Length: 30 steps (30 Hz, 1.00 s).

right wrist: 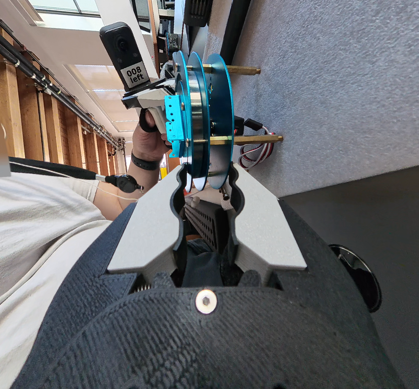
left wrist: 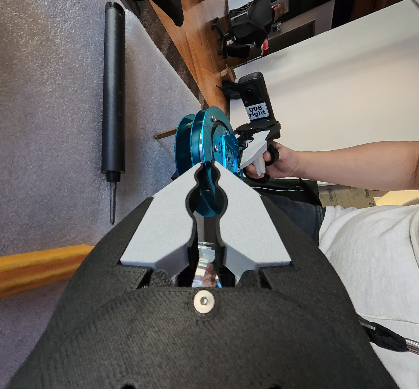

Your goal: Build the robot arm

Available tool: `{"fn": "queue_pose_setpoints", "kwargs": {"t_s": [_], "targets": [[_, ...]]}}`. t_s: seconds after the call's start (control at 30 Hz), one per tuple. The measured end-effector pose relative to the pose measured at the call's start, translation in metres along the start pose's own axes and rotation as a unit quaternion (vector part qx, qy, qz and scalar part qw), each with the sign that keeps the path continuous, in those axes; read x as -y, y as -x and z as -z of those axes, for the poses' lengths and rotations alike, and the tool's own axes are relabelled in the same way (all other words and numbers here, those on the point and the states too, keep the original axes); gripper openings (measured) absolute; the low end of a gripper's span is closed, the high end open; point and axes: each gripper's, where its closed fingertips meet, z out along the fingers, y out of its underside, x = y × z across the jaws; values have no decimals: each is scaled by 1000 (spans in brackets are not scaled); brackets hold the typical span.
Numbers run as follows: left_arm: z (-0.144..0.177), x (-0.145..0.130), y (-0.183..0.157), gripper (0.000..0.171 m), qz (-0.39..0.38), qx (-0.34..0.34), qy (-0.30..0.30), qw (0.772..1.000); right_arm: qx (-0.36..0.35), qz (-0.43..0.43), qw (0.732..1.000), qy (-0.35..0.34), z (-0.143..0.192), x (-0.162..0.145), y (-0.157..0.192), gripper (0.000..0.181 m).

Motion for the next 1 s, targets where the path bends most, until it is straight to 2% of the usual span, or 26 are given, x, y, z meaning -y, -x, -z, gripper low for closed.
{"fn": "queue_pose_setpoints", "kwargs": {"t_s": [0.33, 0.53, 0.7, 0.87, 1.0], "targets": [[4, -1, 0, 5, -41, 39, -6, 998, -8, 34, 999, -16, -1, 1, 1, 37], [27, 9, -12, 0, -30, 31, -94, 995, -36, 82, 996, -17, 0, 1, -1, 42], [60, 19, -23, 0, -62, 74, -157, 983, -71, 160, 984, 22, 1, -5, 2, 57], [87, 19, -58, 0, -65, 95, -202, 973, -99, 234, 966, 42, 14, -4, 11, 65], [88, 1, -108, 0, -85, 121, -223, 963, -95, 306, 947, 21, 33, 10, 29, 63]]}}
